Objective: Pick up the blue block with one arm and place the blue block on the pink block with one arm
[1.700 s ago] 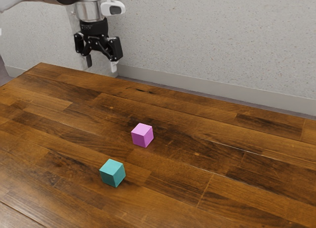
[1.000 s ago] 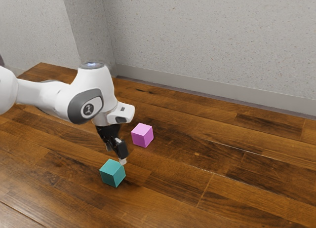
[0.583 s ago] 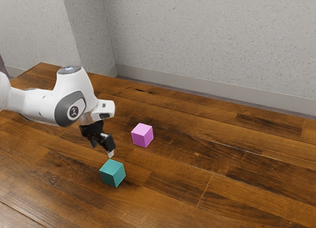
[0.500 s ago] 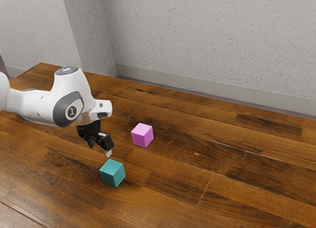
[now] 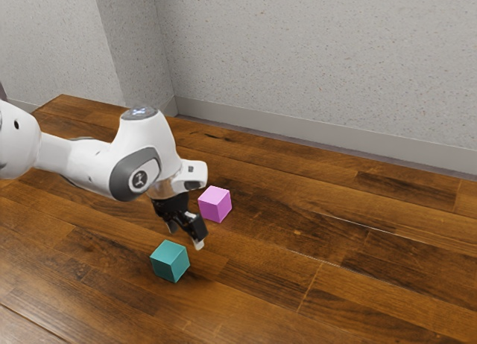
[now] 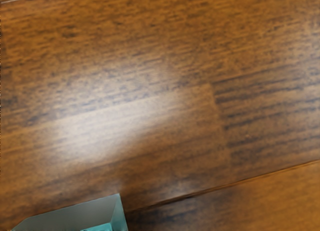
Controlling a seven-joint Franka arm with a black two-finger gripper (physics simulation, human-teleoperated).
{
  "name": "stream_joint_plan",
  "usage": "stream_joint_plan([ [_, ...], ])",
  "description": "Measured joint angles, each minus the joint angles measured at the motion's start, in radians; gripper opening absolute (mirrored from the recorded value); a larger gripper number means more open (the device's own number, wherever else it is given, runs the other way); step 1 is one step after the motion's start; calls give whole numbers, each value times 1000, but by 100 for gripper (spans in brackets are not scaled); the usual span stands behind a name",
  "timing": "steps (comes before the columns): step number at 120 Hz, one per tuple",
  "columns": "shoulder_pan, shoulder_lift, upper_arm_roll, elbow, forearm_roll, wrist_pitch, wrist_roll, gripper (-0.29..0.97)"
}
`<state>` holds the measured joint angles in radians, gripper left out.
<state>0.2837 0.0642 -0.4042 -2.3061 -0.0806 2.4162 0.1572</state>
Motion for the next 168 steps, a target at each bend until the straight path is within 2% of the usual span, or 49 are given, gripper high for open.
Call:
stream_joint_plan([
  [13,39,24,6,0,-1,1,-10,68],
  [28,31,57,10,2,1,9,-23,68],
  [90,26,27,24,-17,22,-11,-52,68],
  [99,33,26,32,-21,42,-12,-52,68],
  [168,31,59,35,-32,76,18,-39,68],
])
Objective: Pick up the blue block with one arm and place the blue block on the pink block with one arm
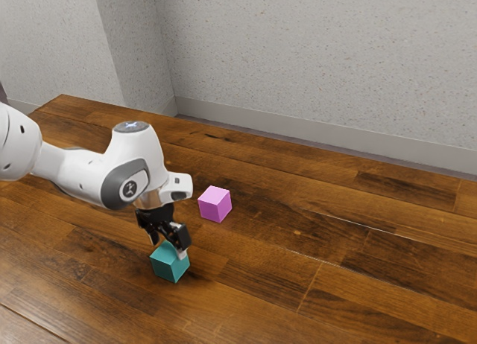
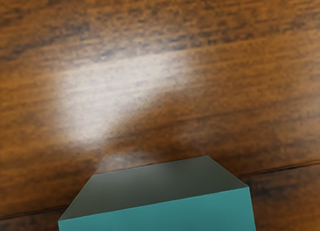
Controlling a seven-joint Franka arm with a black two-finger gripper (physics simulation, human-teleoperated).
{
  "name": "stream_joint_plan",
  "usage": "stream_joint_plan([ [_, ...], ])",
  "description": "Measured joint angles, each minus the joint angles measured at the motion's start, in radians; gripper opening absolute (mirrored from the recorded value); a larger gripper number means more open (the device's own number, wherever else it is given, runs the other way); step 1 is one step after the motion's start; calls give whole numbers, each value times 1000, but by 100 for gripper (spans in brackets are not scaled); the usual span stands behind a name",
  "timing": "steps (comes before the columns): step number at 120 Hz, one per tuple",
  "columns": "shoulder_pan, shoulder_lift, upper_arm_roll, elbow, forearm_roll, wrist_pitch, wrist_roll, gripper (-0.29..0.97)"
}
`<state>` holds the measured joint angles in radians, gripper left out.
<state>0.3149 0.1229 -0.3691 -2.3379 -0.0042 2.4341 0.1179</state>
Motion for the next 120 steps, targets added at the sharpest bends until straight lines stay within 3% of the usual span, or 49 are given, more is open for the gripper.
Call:
stream_joint_plan([
  [29,-1,-2,-2,-9,30,12,8,68],
  [120,-1,31,-8,-42,24,76,-3,68],
])
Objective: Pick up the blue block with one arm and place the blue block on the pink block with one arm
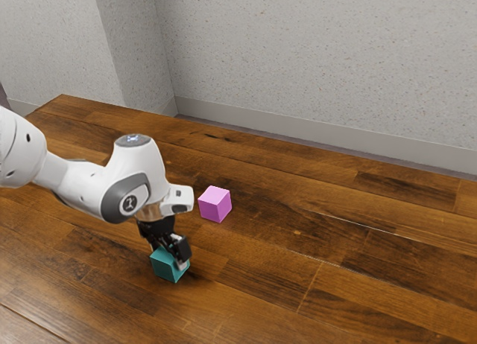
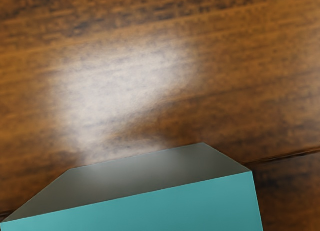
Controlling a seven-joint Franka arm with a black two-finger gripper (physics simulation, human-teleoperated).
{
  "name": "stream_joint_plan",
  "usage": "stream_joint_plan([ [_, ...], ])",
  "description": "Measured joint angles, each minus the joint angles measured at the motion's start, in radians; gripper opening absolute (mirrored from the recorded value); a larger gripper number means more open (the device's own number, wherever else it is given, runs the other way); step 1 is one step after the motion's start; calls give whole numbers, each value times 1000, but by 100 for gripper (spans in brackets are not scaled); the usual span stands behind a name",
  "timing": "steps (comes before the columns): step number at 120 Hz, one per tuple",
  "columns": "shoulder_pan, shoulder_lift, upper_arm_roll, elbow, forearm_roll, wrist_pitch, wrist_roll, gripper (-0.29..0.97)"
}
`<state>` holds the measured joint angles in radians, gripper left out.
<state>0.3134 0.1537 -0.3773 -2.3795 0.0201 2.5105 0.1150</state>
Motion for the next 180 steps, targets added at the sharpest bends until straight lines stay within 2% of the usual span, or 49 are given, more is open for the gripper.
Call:
stream_joint_plan([
  [134,0,-6,-2,-18,6,19,-74,68],
  [180,0,-7,-5,-18,9,22,-83,41],
])
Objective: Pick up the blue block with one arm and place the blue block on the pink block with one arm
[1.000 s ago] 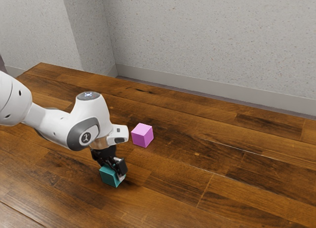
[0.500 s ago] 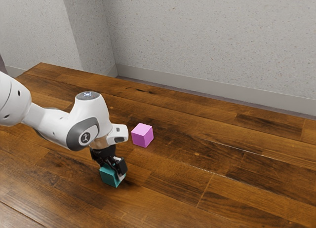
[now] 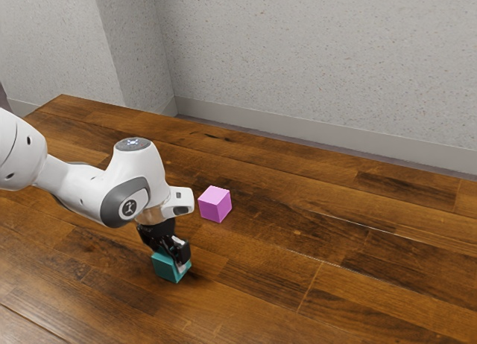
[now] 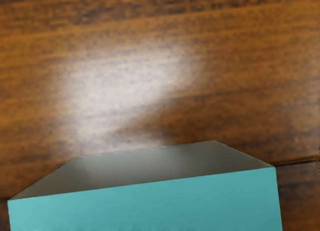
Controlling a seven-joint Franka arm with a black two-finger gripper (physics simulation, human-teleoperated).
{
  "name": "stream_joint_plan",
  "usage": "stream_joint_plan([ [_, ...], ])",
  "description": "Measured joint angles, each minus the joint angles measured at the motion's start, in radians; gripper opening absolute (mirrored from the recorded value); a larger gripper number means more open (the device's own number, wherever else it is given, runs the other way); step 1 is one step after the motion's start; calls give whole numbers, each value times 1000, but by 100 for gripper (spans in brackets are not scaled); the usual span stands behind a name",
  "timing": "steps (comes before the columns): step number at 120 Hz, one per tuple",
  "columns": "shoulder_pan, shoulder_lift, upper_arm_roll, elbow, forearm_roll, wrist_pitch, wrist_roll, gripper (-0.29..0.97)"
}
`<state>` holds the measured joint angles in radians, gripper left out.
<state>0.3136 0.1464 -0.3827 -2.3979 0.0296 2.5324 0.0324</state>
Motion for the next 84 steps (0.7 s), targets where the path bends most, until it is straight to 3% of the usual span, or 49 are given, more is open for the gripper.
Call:
stream_joint_plan([
  [56,-1,-68,-8,12,13,-7,-23,35],
  [84,-1,-8,1,231,15,-94,-26,35],
])
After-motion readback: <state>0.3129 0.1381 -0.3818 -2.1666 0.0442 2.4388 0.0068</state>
